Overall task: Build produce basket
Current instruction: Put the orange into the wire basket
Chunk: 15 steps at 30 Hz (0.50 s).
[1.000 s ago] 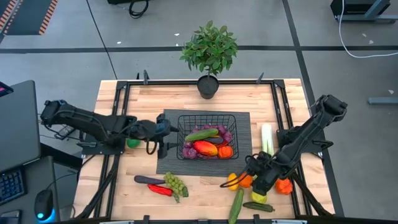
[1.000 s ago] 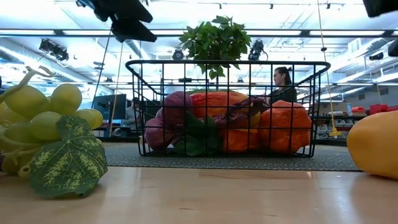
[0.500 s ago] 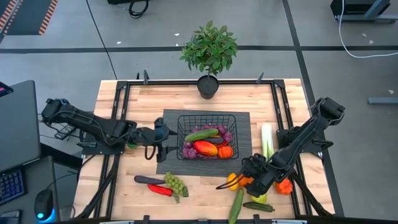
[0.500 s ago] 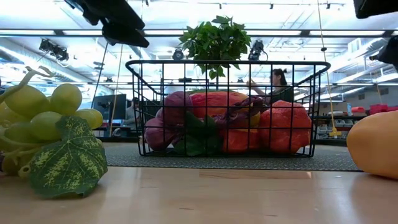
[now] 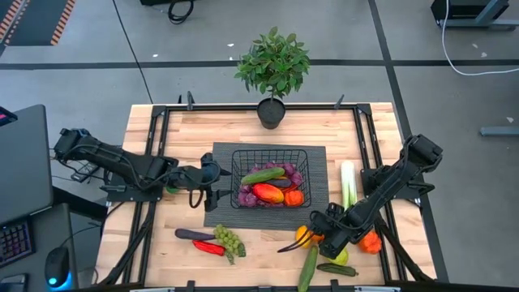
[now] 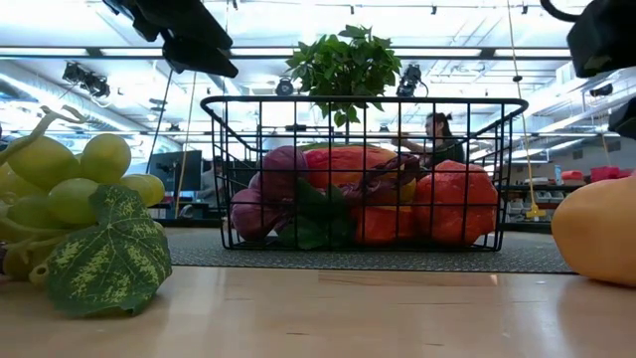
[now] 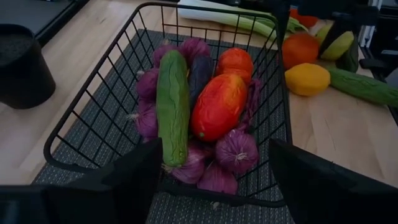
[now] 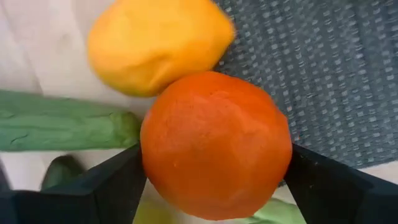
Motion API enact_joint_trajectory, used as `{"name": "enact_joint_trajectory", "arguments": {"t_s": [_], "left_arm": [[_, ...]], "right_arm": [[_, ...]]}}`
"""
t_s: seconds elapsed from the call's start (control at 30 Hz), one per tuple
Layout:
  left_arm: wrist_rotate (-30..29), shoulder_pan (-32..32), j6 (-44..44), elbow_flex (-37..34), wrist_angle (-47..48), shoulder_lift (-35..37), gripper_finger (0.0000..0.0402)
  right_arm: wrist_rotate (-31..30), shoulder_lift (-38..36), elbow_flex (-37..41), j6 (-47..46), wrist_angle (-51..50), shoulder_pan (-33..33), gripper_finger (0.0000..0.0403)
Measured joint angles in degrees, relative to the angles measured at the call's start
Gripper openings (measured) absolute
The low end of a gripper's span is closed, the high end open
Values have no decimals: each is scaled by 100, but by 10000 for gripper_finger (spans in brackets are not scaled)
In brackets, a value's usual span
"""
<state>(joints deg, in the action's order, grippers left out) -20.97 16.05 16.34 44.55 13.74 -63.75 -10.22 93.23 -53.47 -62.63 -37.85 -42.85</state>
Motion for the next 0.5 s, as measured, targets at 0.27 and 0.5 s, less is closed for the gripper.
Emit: {"name": "enact_joint_trajectory", "arguments": {"t_s": [0.27, 0.5], "left_arm": [[46, 0, 107, 0, 87, 0, 298], [51, 0, 107, 0, 119, -2, 298]], "right_arm": [[-17, -435, 0, 133, -527, 96, 303], [-610, -1182, -586, 436, -1281, 301, 311]]}}
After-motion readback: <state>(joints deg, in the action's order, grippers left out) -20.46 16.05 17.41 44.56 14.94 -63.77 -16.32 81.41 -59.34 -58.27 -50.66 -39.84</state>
